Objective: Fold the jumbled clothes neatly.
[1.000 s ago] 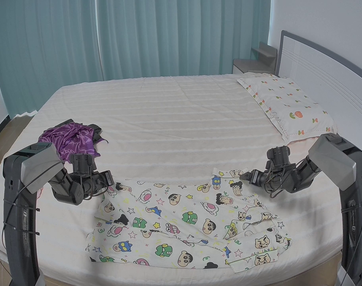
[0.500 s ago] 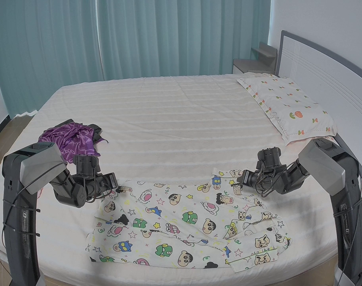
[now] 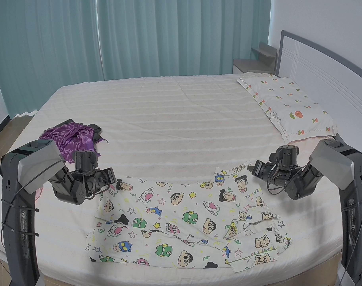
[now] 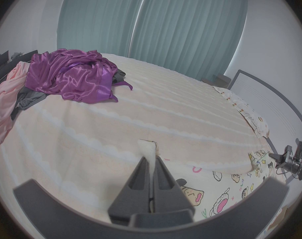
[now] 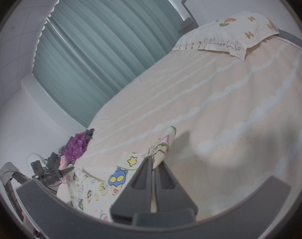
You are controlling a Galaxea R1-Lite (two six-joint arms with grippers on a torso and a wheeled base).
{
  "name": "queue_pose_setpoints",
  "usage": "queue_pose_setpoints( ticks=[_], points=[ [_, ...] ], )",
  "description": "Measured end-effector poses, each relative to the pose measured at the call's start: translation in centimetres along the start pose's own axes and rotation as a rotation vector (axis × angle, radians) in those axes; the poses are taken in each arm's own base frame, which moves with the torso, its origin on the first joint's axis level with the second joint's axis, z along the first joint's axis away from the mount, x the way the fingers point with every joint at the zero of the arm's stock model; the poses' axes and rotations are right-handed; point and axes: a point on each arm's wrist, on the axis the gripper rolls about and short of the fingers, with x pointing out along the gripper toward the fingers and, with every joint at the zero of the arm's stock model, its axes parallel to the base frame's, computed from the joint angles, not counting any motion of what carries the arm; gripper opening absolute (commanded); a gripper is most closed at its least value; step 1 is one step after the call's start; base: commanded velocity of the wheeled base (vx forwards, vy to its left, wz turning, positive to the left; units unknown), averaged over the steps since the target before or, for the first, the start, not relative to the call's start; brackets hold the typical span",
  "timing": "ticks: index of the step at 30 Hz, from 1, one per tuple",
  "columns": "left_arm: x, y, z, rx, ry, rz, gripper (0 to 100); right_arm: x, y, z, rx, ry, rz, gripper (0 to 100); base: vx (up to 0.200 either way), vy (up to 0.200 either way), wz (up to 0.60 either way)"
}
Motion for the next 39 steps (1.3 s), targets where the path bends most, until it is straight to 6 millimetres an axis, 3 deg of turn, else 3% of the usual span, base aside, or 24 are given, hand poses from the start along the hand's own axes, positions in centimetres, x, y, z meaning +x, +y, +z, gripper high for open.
queue_pose_setpoints(
  ticks=[6, 14, 15, 28, 35, 36, 39],
  points=[
    [-0.2, 0.1, 1.1, -0.006, -0.075, 0.027, 0, -1.2, -0.8, 0.1, 0.022, -0.003, 0.002, 0, 0.0, 0.0, 0.0],
    [-0.2, 0.2, 1.0, -0.007, -0.076, 0.036, 0, -1.6, -0.7, 0.1, 0.029, 0.026, 0.018, 0, 0.0, 0.0, 0.0],
    [-0.2, 0.2, 1.0, -0.007, -0.076, 0.035, 0, -1.5, -0.7, 0.0, 0.032, 0.037, 0.017, 100, 0.0, 0.0, 0.0],
    [-0.2, 0.1, 0.9, -0.005, -0.073, 0.036, 0, -0.8, -0.5, -0.7, 0.018, 0.098, 0.008, 100, 0.0, 0.0, 0.0],
    [-0.4, 0.3, 0.5, -0.006, -0.058, 0.041, 0, -0.1, 0.5, -2.5, -0.073, 0.196, 0.009, 100, 0.0, 0.0, 0.0],
    [-0.4, 0.3, 0.4, -0.006, -0.056, 0.042, 0, 0.0, 0.6, -2.5, -0.079, 0.204, 0.007, 0, 0.0, 0.0, 0.0],
    [-0.4, 0.3, 0.3, -0.007, -0.051, 0.044, 0, 0.6, 0.9, -2.6, -0.098, 0.217, 0.014, 0, 0.0, 0.0, 0.0]
  ],
)
